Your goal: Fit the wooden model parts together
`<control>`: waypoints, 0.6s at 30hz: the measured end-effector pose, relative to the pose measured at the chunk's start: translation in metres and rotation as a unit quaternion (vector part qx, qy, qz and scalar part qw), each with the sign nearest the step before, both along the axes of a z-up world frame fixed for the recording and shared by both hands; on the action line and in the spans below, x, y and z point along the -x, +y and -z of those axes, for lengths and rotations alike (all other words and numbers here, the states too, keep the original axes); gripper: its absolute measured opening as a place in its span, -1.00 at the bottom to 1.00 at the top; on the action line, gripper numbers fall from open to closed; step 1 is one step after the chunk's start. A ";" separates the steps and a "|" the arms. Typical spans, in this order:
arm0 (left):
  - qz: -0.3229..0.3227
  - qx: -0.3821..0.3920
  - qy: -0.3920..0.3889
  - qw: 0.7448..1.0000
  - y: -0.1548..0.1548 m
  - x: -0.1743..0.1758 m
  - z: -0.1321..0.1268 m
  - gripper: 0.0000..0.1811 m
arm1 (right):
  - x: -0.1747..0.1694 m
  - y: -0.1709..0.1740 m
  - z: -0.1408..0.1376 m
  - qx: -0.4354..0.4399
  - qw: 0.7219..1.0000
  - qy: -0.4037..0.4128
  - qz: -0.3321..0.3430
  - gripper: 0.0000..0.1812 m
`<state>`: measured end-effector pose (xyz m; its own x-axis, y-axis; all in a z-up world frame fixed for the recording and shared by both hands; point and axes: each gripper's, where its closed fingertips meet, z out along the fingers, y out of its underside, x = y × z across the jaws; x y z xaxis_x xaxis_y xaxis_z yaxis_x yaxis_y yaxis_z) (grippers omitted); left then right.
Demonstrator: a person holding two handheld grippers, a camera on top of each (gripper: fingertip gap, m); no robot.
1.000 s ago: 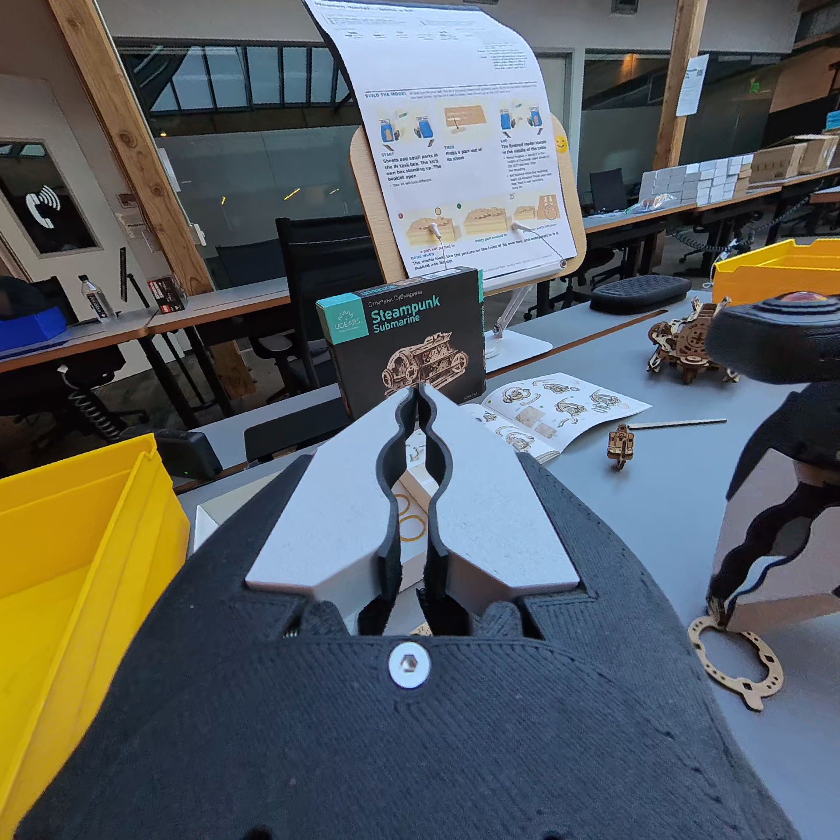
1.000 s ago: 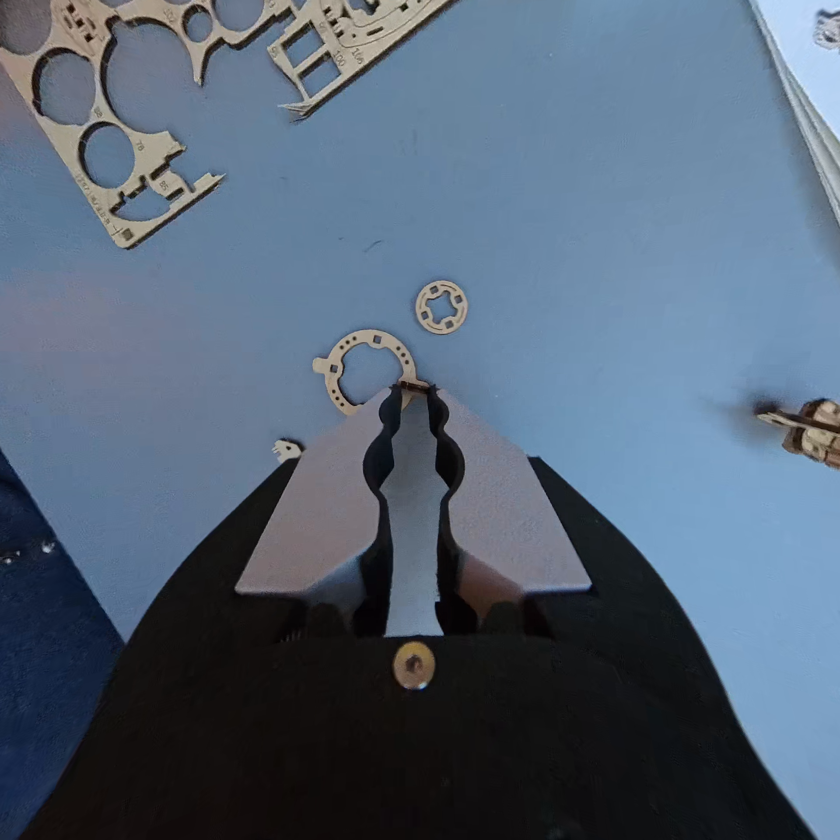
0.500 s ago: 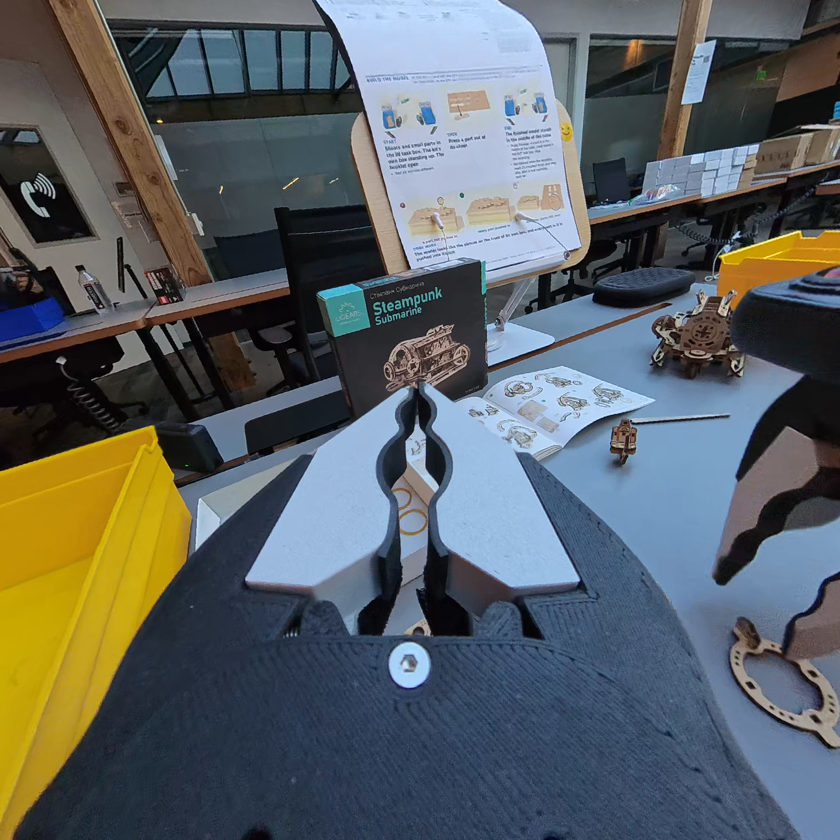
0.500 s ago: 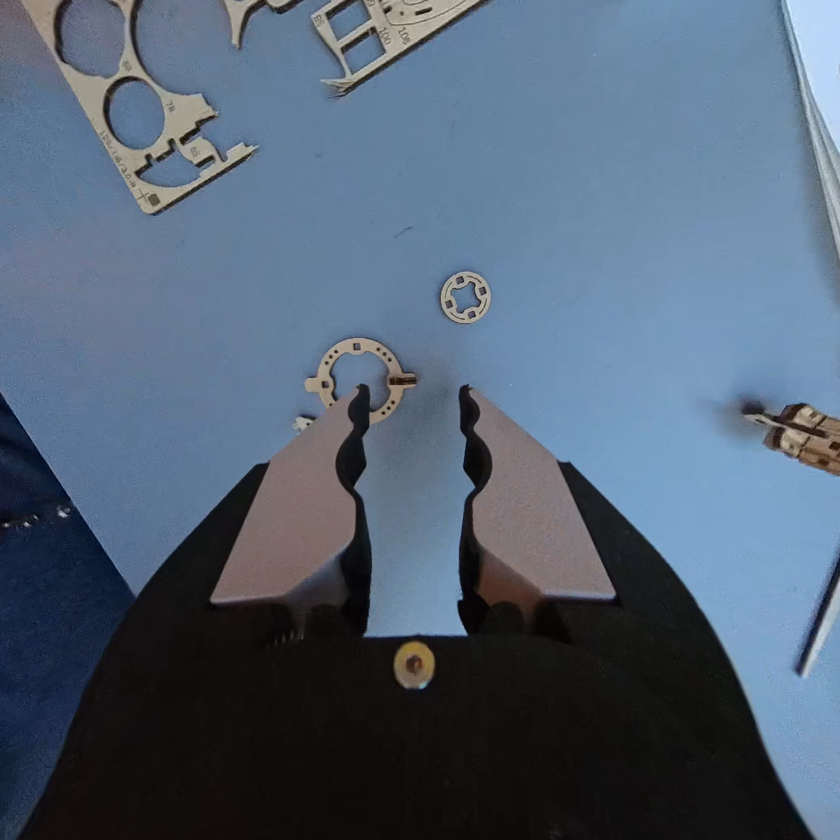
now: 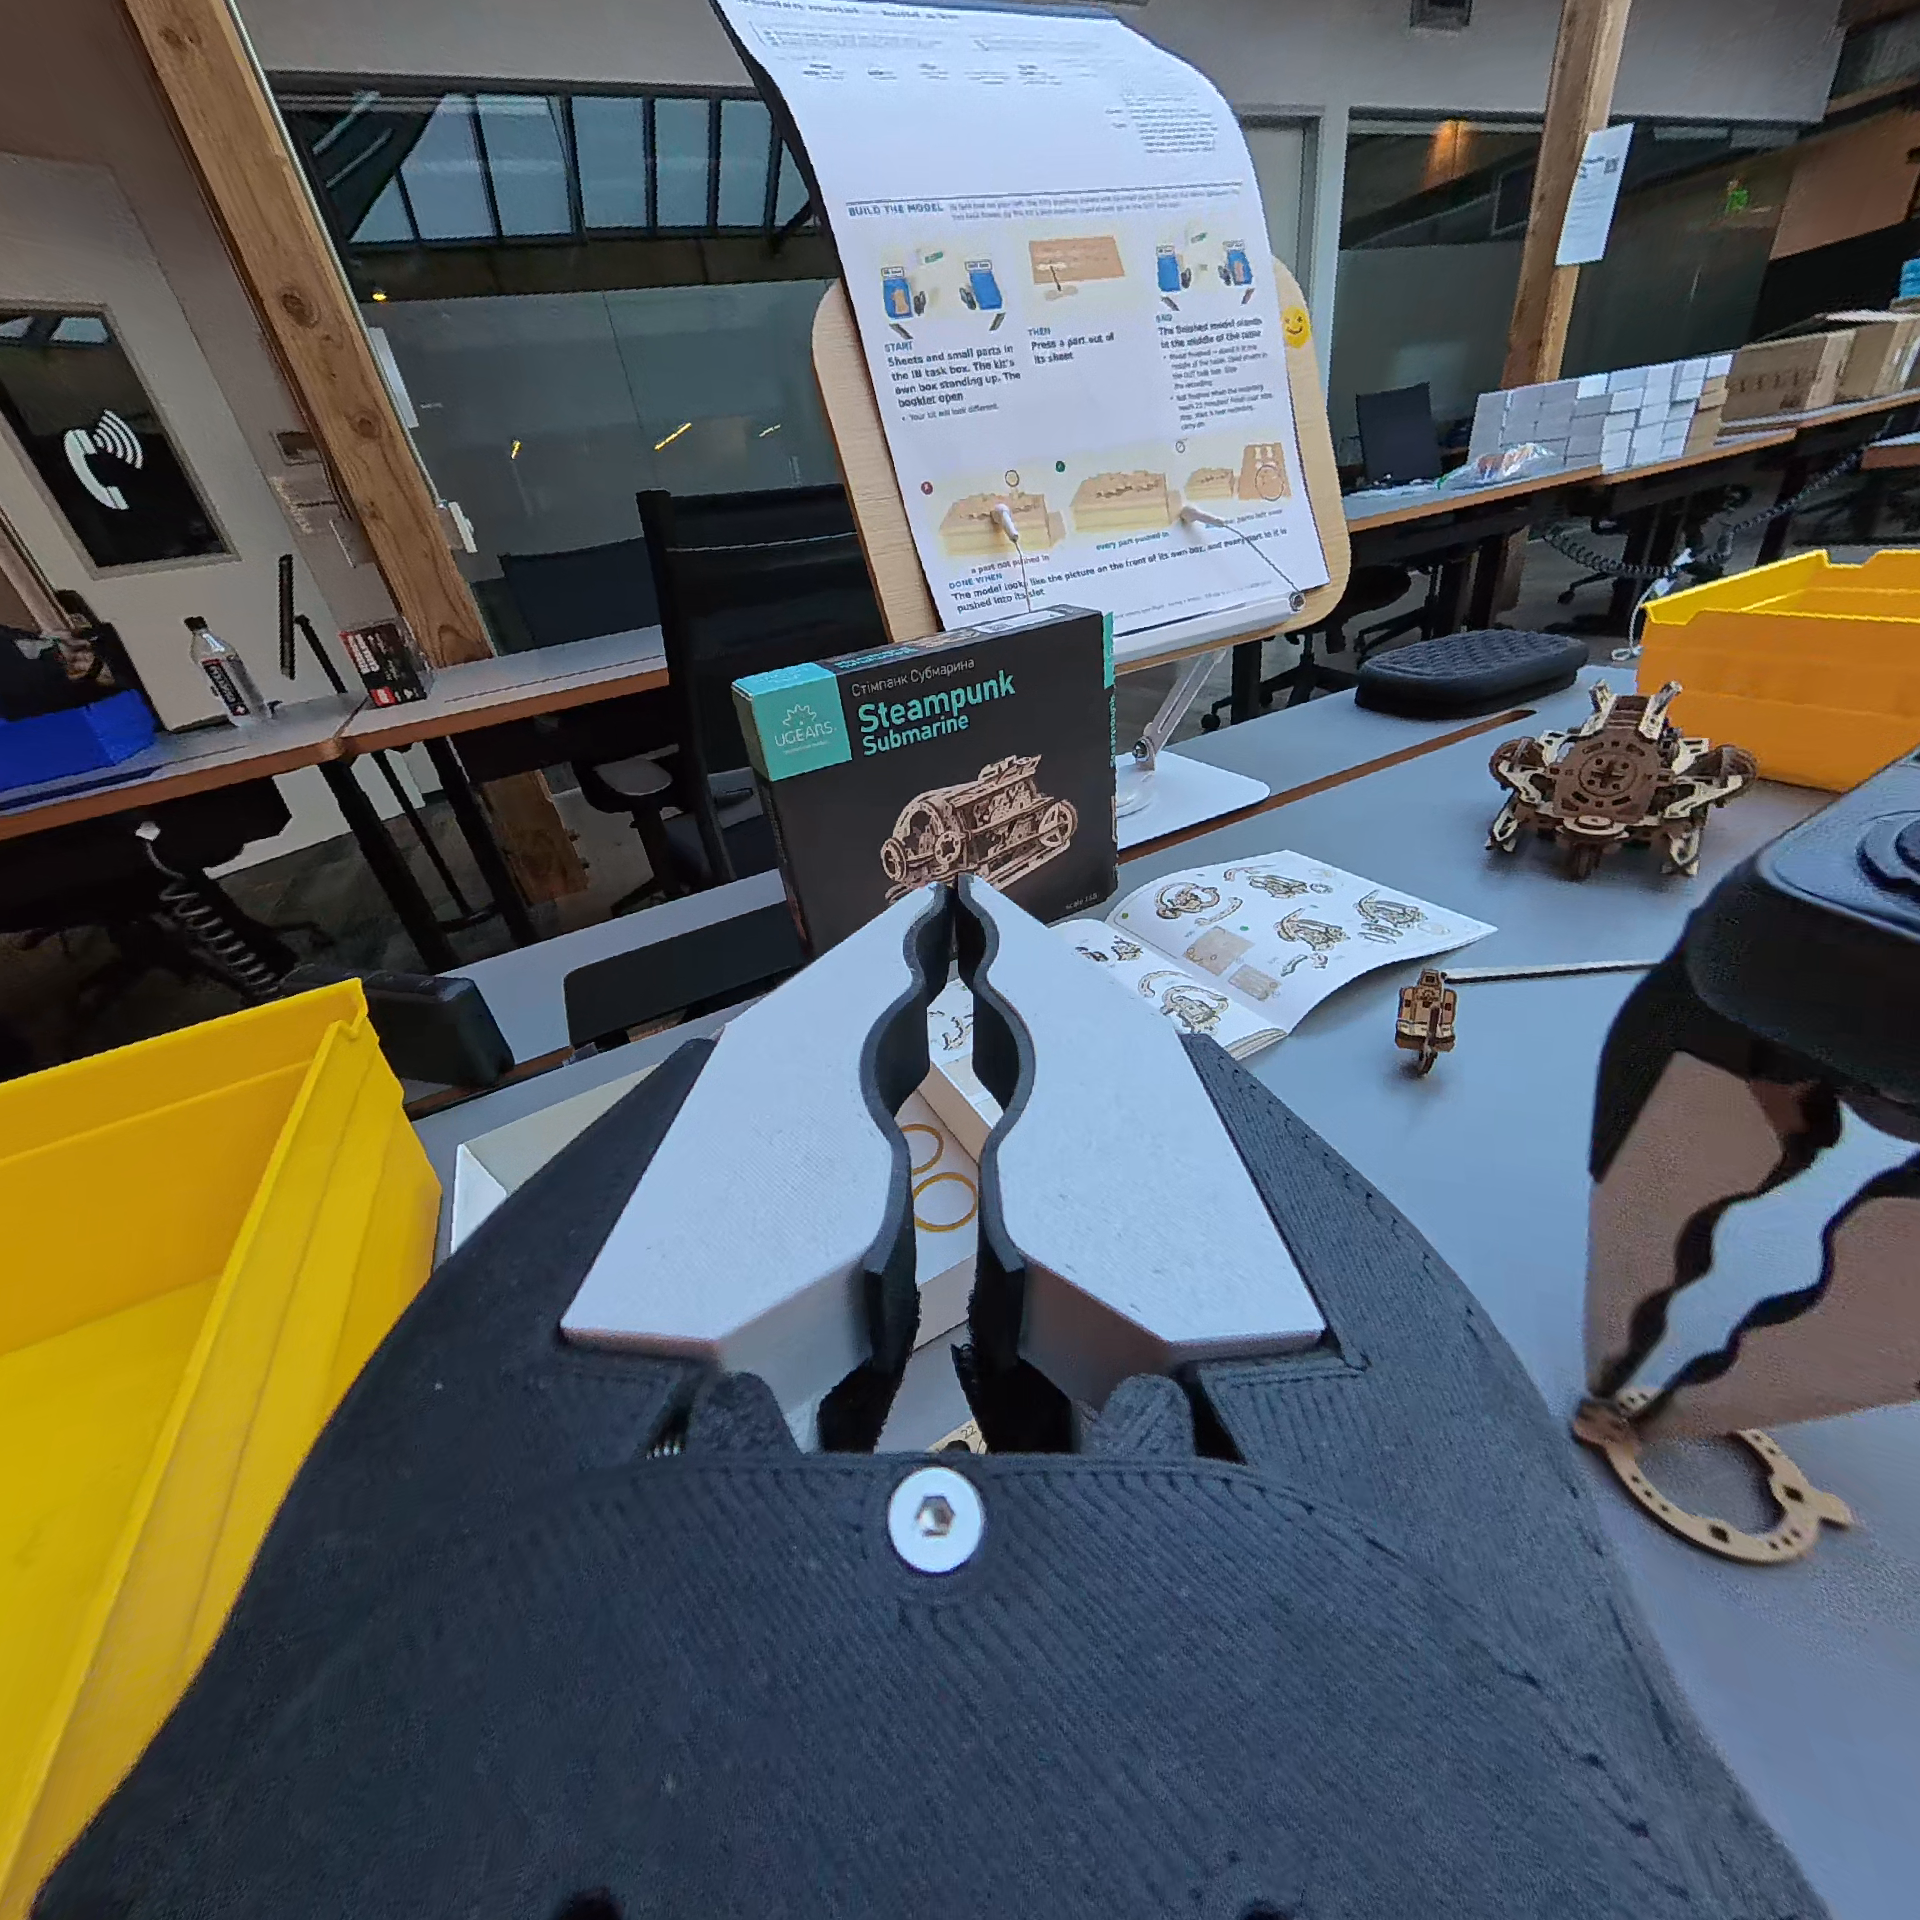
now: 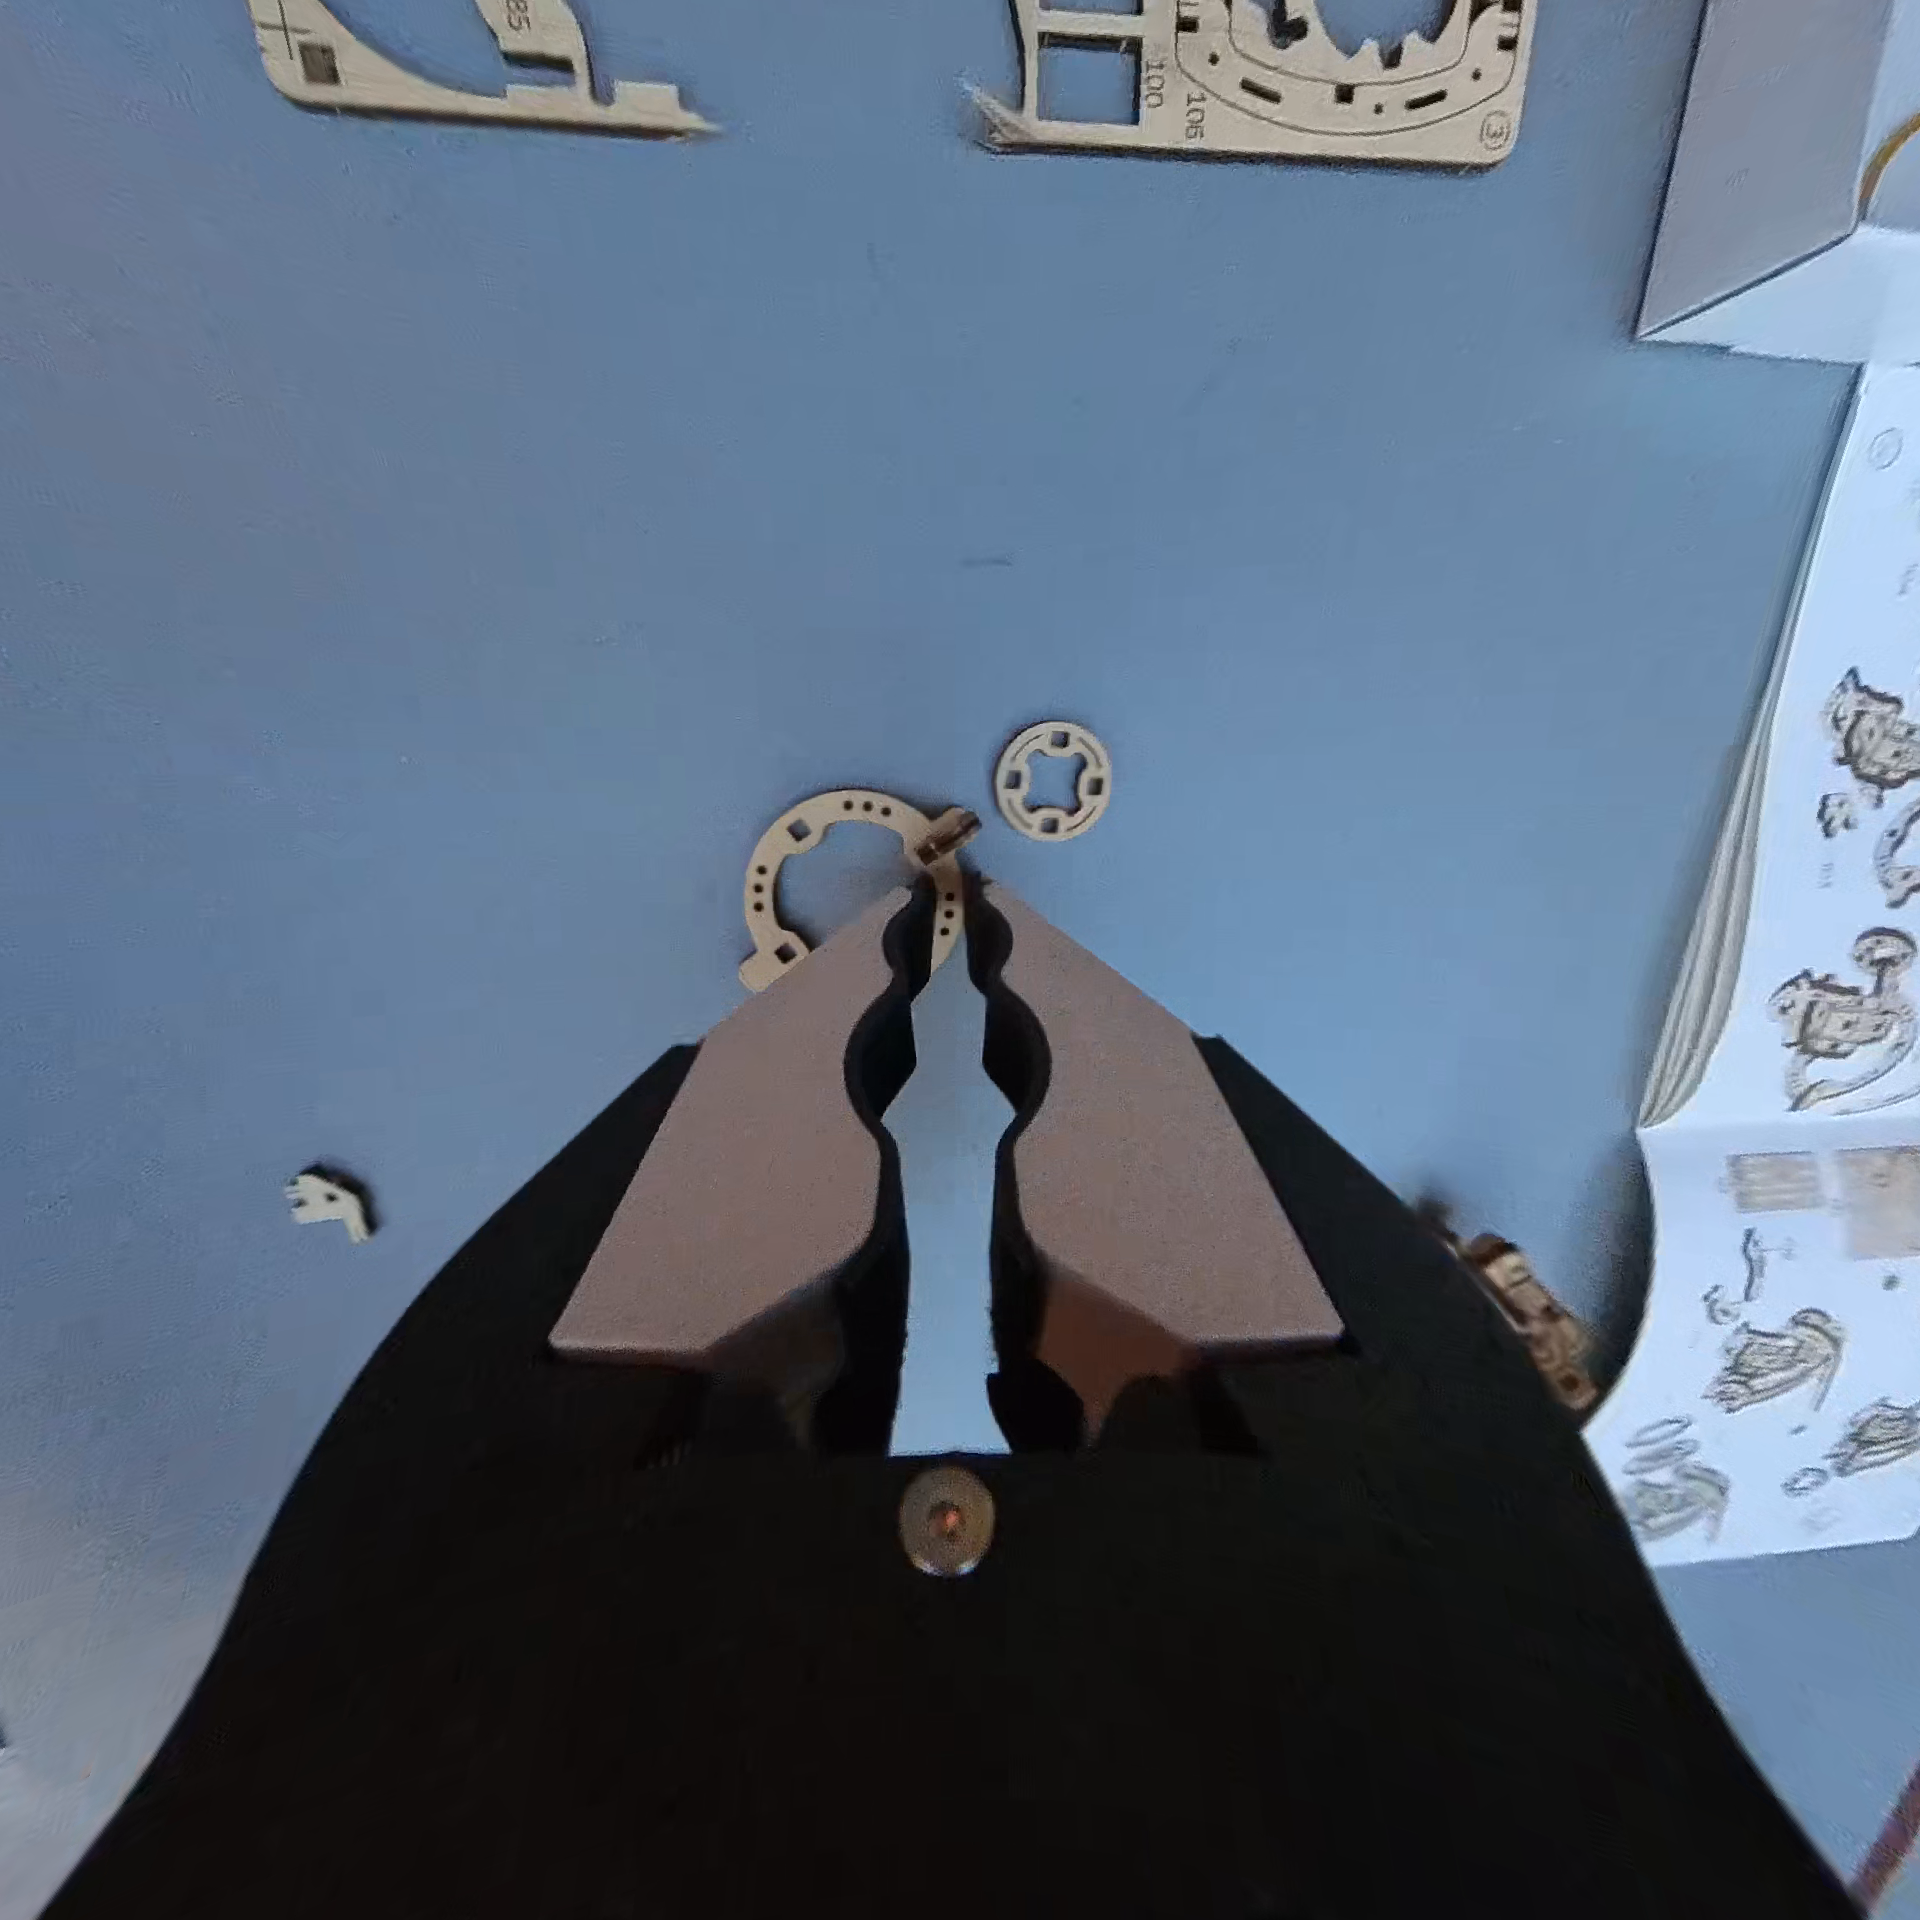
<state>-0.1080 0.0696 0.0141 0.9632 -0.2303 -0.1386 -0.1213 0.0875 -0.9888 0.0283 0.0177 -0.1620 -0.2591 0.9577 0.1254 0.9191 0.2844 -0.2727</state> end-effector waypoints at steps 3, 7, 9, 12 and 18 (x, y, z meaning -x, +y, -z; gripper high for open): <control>0.000 0.006 -0.001 1.000 0.001 0.001 0.003 -1.00 | 0.006 0.010 -0.006 -0.030 0.998 0.031 -0.036 -0.85; 0.002 0.000 -0.006 1.000 -0.001 0.001 -0.001 -1.00 | -0.006 0.001 -0.029 0.032 0.987 0.095 0.125 -0.63; 0.007 -0.007 -0.014 1.000 -0.004 0.000 -0.006 -1.00 | -0.018 -0.013 -0.035 0.046 0.974 0.131 0.178 -0.61; 0.015 -0.019 -0.018 1.000 -0.008 -0.003 -0.014 -1.00 | -0.028 -0.009 -0.028 0.010 0.947 0.169 0.272 -0.42; 0.010 -0.013 -0.009 1.000 -0.006 -0.004 -0.008 -1.00 | -0.012 -0.005 -0.008 0.020 0.918 0.207 0.337 -0.39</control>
